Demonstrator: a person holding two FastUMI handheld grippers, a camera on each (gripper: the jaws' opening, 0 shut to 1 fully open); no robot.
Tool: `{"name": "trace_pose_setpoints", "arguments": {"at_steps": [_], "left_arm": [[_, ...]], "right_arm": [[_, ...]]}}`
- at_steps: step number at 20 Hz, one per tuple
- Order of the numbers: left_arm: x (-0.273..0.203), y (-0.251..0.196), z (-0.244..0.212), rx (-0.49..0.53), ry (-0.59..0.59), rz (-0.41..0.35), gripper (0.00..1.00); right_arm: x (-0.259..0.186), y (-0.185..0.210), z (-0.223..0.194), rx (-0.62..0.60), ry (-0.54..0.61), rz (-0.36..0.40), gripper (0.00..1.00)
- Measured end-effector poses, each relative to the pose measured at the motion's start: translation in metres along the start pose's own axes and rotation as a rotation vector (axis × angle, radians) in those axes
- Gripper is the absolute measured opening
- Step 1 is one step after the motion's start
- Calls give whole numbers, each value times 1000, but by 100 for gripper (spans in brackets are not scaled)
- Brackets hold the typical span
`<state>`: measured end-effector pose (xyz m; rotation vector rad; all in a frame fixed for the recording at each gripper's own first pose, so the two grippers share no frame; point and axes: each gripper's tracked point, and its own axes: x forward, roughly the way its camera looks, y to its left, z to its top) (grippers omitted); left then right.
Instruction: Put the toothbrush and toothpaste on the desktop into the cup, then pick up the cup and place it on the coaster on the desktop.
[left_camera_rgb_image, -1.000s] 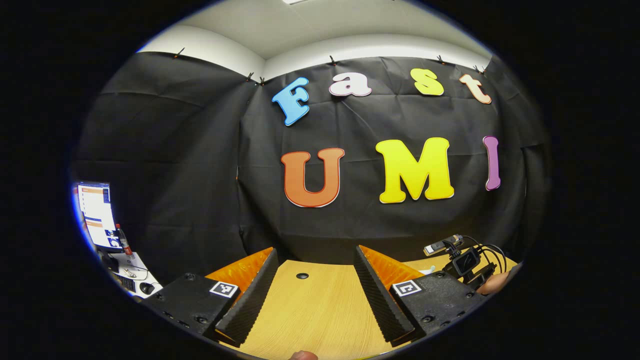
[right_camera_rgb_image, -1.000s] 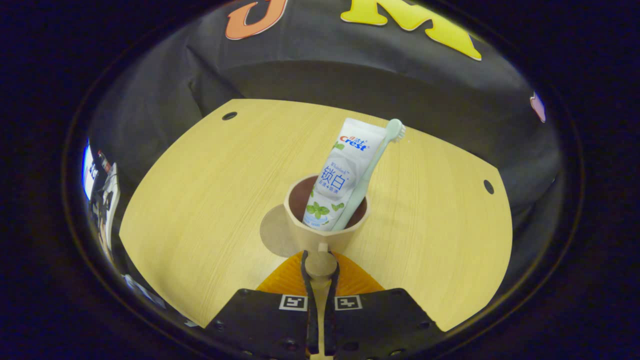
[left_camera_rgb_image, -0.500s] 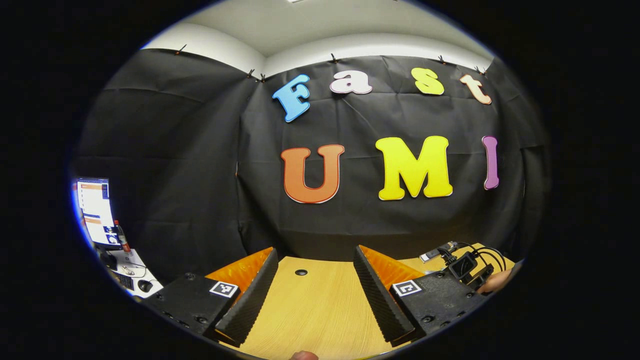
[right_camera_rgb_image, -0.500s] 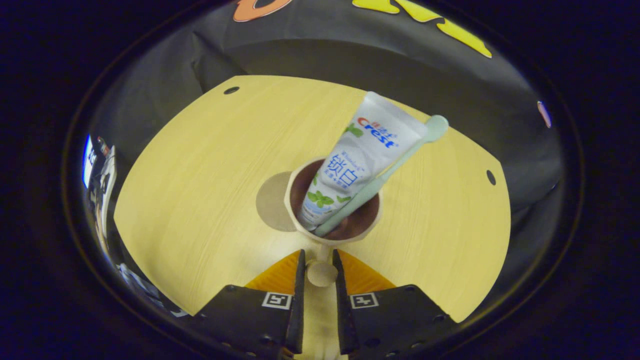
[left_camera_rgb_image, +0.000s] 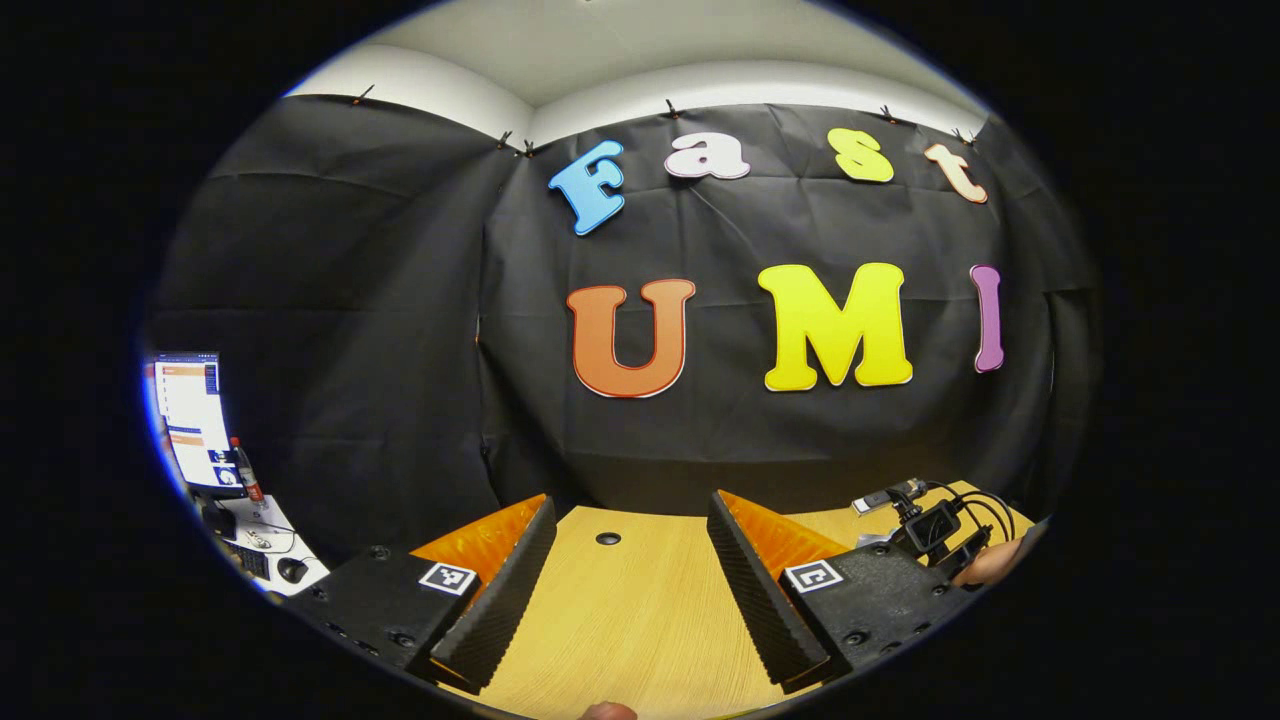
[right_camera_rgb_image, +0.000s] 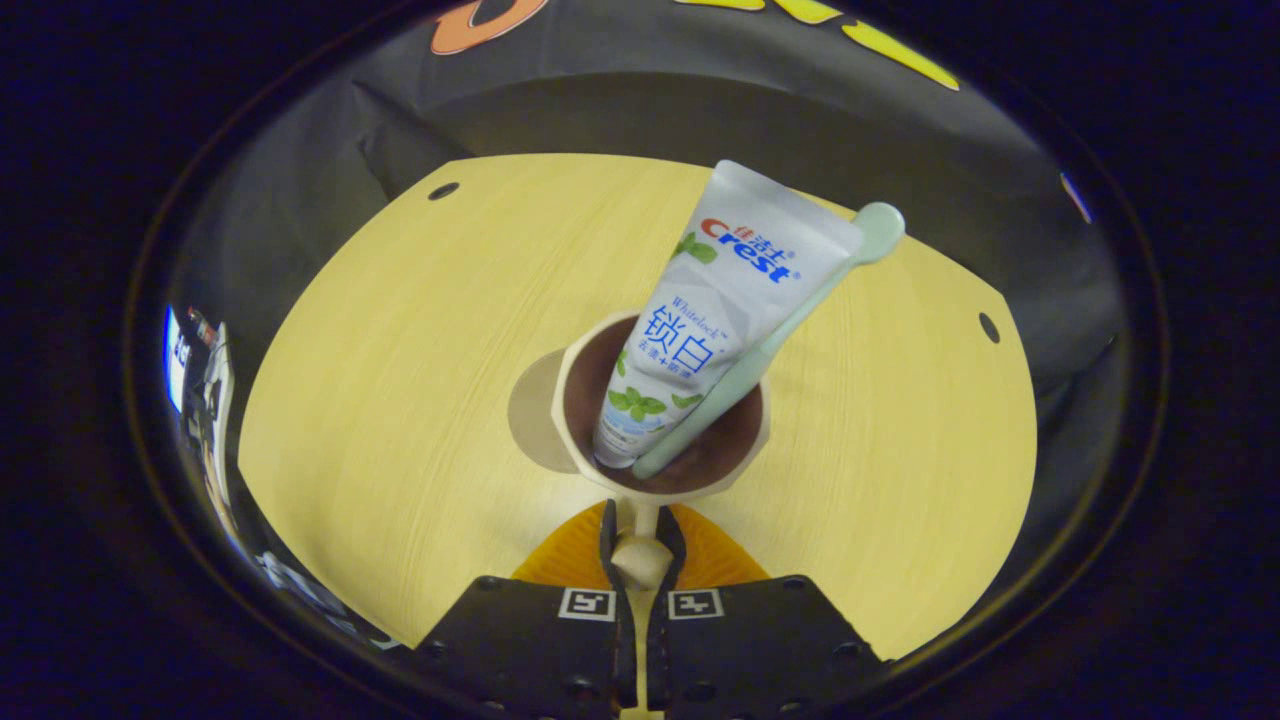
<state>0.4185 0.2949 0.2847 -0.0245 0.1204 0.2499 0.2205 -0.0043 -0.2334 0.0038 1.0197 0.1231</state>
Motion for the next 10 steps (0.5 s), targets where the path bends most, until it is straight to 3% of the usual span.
{"name": "trace_pose_setpoints", "arguments": {"at_steps": [5, 6, 7, 10], "left_arm": [[1, -4, 3, 6, -4, -16, 96], [3, -4, 2, 1, -1, -17, 100], [3, -3, 1, -5, 1, -15, 96], [2, 2, 0, -16, 7, -7, 96]], "right_arm": [[-14, 0, 10, -20, -71, -22, 4], [-16, 2, 9, -21, -72, -13, 4], [-14, 3, 7, -23, -67, -2, 4], [-13, -2, 7, -70, -75, 11, 4]]}}
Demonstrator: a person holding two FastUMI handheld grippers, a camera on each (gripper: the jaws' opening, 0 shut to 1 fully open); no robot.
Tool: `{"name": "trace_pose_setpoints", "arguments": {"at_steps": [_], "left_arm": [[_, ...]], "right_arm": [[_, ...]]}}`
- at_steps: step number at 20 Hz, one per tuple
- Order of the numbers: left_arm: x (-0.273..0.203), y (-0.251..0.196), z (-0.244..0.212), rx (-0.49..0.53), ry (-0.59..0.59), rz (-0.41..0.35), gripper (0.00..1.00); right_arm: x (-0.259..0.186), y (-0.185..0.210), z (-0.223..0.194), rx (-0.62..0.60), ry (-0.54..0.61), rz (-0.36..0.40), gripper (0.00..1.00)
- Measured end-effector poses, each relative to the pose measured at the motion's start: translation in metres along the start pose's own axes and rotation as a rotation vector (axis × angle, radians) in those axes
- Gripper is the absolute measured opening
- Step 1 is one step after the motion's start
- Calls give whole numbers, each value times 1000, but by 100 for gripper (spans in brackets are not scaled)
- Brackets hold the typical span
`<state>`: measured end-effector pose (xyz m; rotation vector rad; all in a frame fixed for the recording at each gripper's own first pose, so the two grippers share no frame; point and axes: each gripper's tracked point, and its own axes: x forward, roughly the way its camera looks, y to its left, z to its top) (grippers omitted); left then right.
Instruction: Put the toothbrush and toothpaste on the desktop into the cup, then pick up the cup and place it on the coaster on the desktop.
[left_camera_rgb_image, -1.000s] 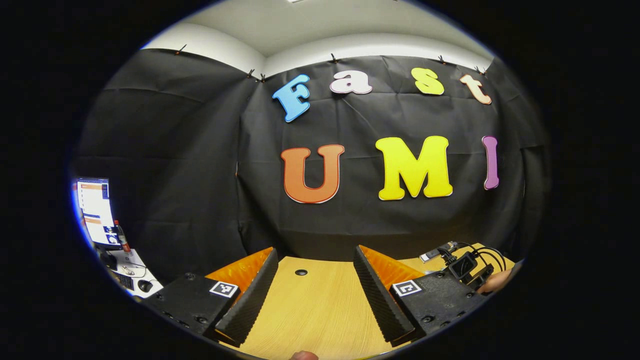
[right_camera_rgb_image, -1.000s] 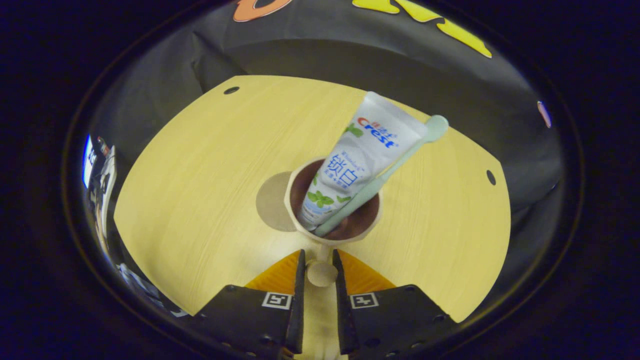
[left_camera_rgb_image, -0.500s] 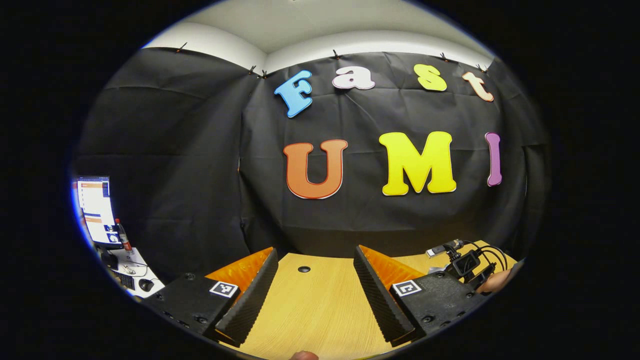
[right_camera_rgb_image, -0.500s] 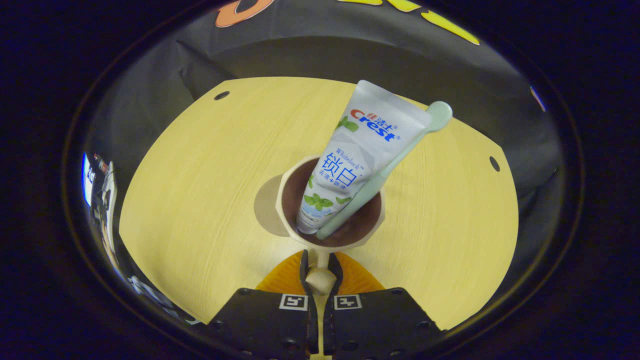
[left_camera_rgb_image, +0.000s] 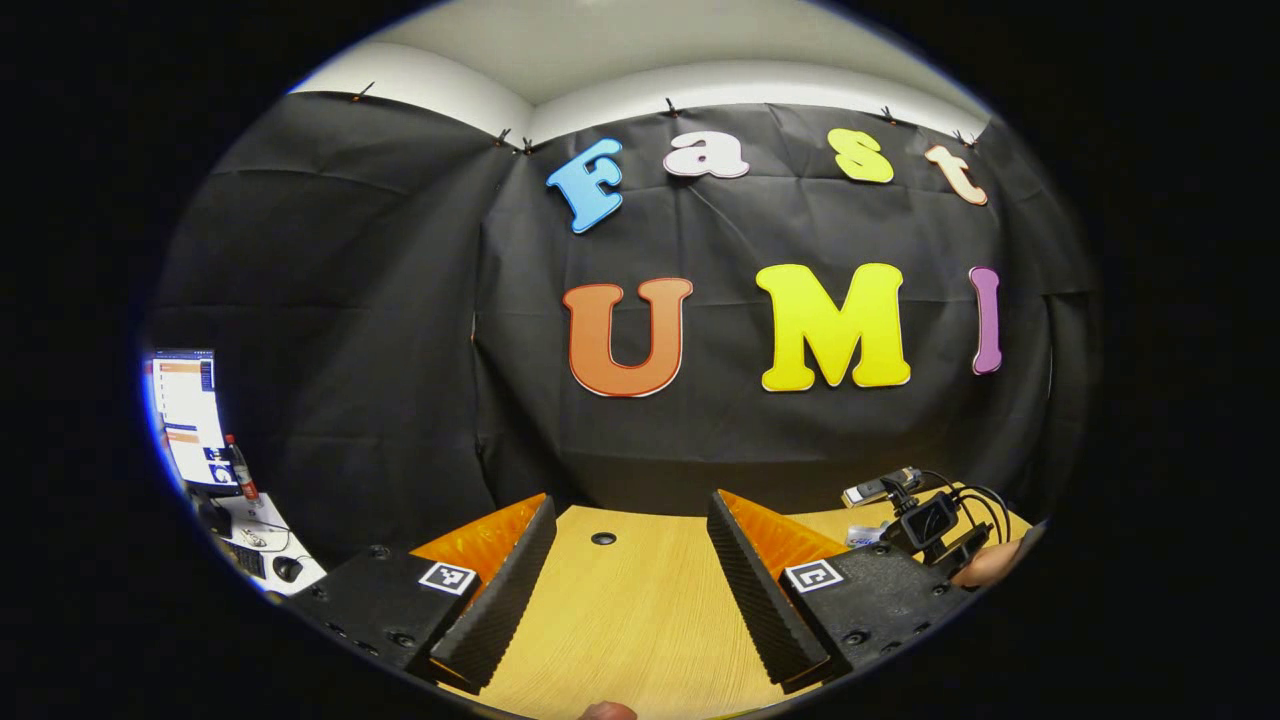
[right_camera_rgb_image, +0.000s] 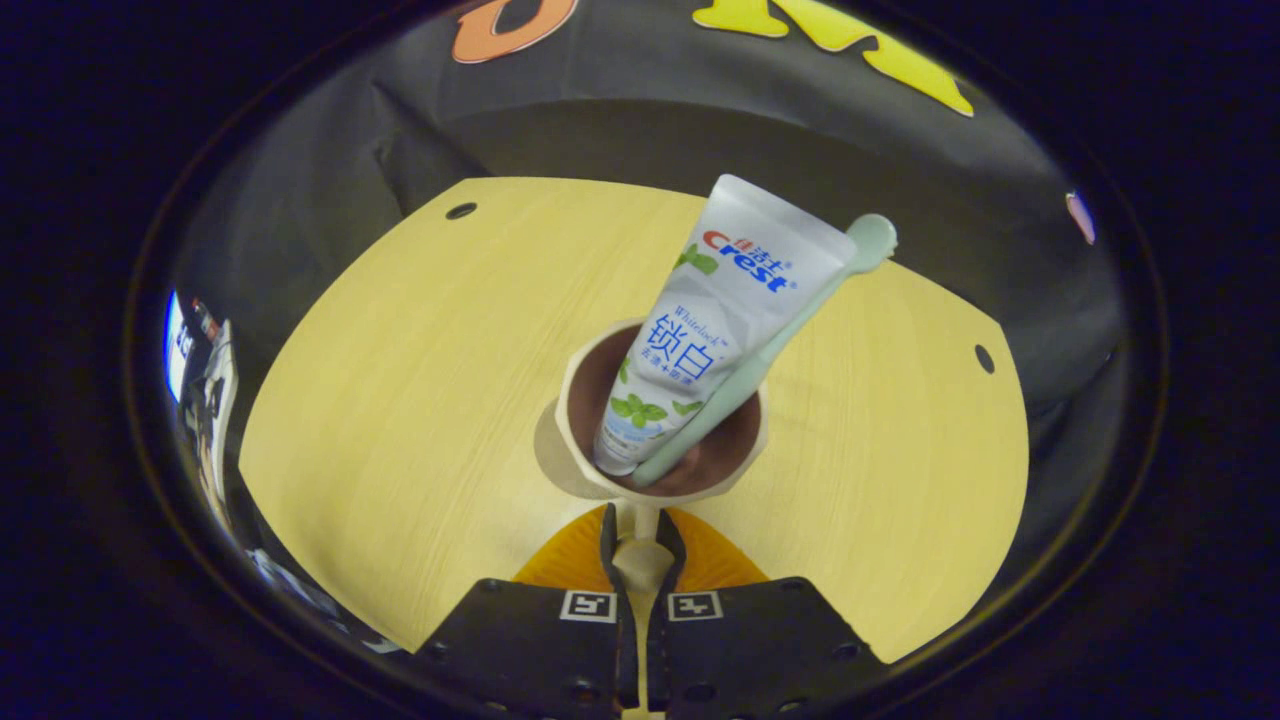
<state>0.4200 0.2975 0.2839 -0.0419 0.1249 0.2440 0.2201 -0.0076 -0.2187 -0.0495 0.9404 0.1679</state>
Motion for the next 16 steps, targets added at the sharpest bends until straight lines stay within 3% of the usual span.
{"name": "trace_pose_setpoints", "arguments": {"at_steps": [3, 9, 14, 15, 16], "left_arm": [[-2, 9, -3, -3, 8, 18, 96], [-4, 17, -8, 1, 24, 18, 96], [5, 6, -17, -14, 47, -43, 96], [7, 2, -19, -18, 53, -63, 96], [8, -3, -20, -17, 56, -82, 96]], "right_arm": [[0, -4, 0, -19, 2, 30, 4], [-10, -8, -4, -49, 51, 15, 4], [-35, -20, 11, -2, -60, -3, 31], [-46, -19, 14, 22, -85, 19, 62], [-56, -19, 17, 41, -125, 42, 77]]}}
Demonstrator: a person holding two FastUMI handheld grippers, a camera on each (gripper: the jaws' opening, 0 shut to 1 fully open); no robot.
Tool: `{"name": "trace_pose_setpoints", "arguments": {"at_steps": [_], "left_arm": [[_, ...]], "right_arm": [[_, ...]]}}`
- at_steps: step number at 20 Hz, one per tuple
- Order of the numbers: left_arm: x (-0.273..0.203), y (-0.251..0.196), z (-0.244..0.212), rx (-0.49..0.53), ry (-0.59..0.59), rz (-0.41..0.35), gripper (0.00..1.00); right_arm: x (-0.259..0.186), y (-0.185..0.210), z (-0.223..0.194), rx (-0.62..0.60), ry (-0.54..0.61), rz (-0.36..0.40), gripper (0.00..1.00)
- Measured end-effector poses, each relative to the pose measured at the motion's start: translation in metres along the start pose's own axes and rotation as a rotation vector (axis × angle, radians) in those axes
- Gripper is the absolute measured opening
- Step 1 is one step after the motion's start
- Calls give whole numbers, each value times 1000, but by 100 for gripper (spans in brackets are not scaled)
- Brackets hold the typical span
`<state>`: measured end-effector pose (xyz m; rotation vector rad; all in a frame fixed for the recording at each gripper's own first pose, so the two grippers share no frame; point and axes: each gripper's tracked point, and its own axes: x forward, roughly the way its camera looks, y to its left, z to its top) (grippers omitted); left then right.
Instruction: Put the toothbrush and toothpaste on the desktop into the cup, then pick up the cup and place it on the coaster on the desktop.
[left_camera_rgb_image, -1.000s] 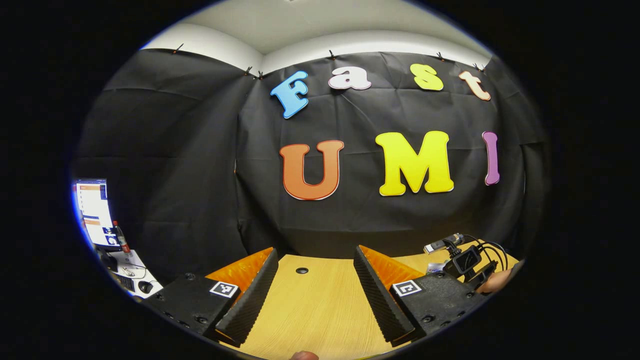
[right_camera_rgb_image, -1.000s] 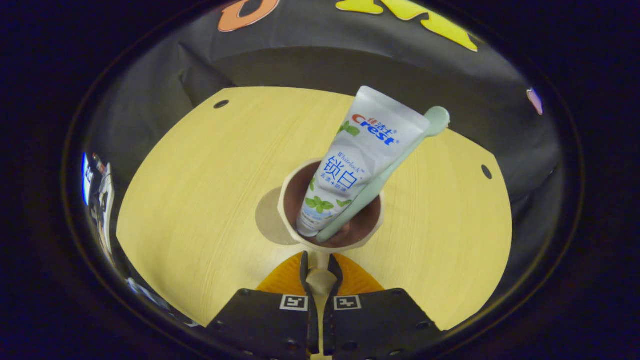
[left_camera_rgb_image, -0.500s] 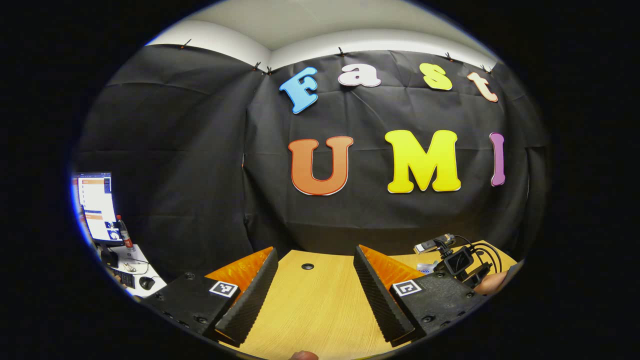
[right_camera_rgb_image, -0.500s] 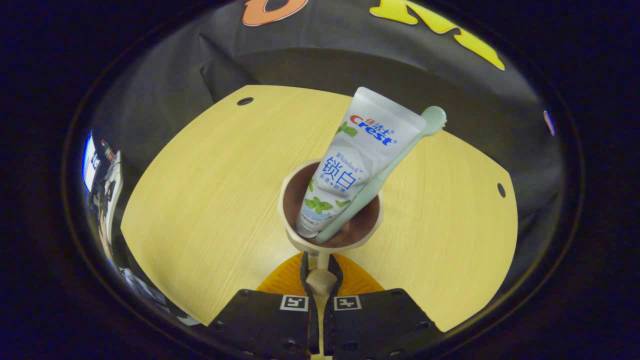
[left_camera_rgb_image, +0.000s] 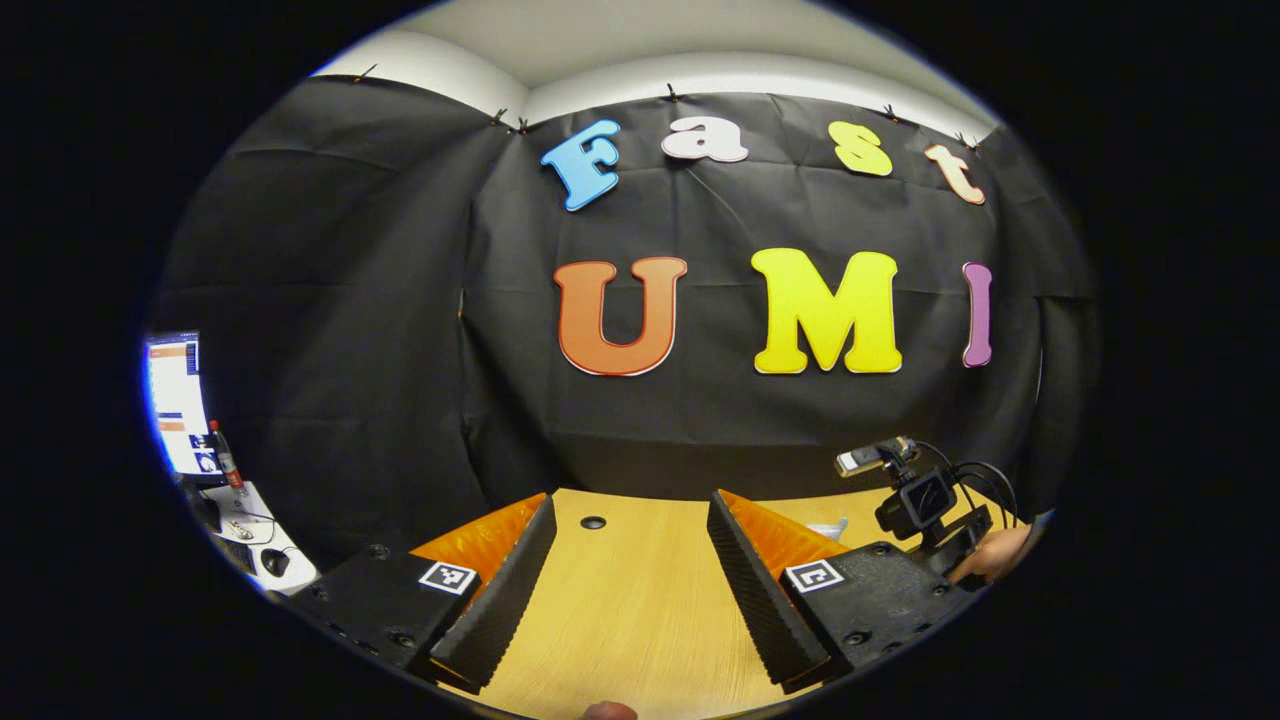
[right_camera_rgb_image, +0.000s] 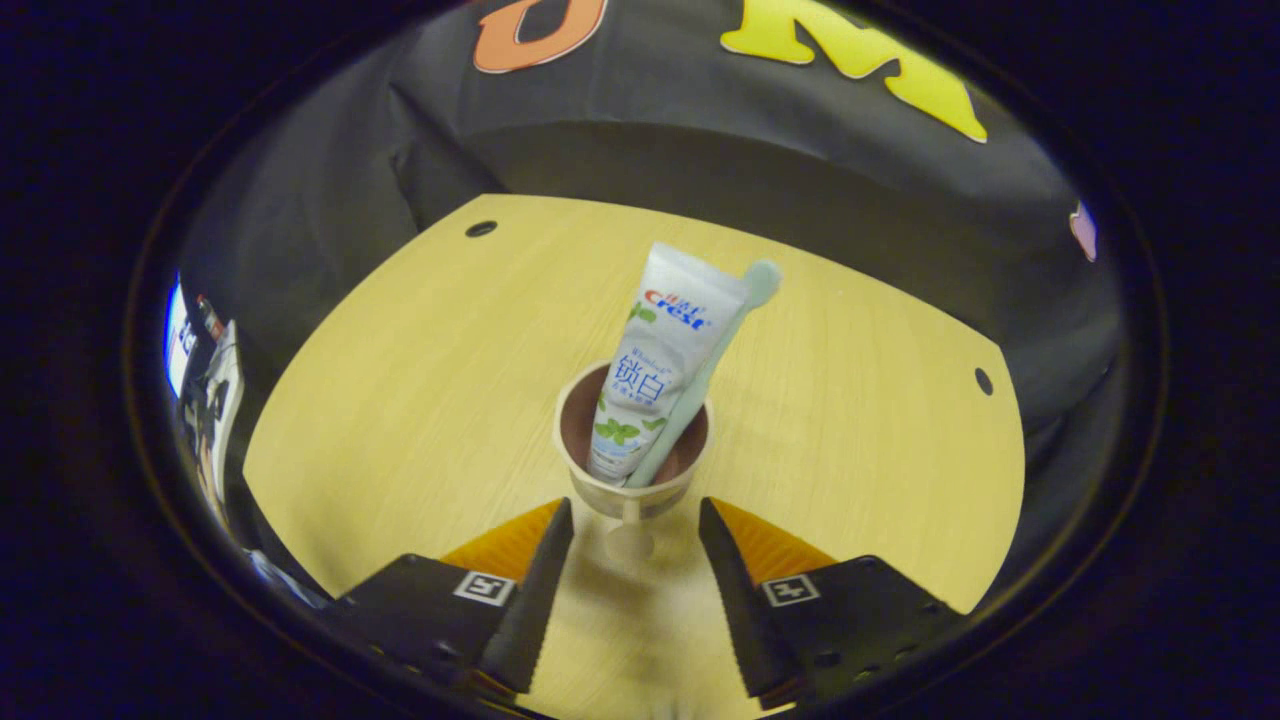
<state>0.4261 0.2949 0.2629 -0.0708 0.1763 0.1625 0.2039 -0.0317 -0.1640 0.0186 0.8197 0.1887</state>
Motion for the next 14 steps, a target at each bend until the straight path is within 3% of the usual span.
{"name": "trace_pose_setpoints", "arguments": {"at_steps": [4, 5, 7, 10, 14], "left_arm": [[2, -18, 2, 25, -7, -37, 96], [-1, -24, 4, 21, -9, -38, 96], [-8, -35, 3, 13, 1, -35, 96], [-24, -58, 4, 16, 11, -40, 96], [-48, -86, 9, 38, 2, -62, 96]], "right_arm": [[-47, -13, 15, 34, -167, 23, 80], [-60, -18, 19, 36, -215, 23, 89], [-88, -25, 23, 37, -285, 27, 98], [-132, -38, 19, 40, -372, 20, 94], [-199, -56, 25, 29, -552, -9, 96]]}}
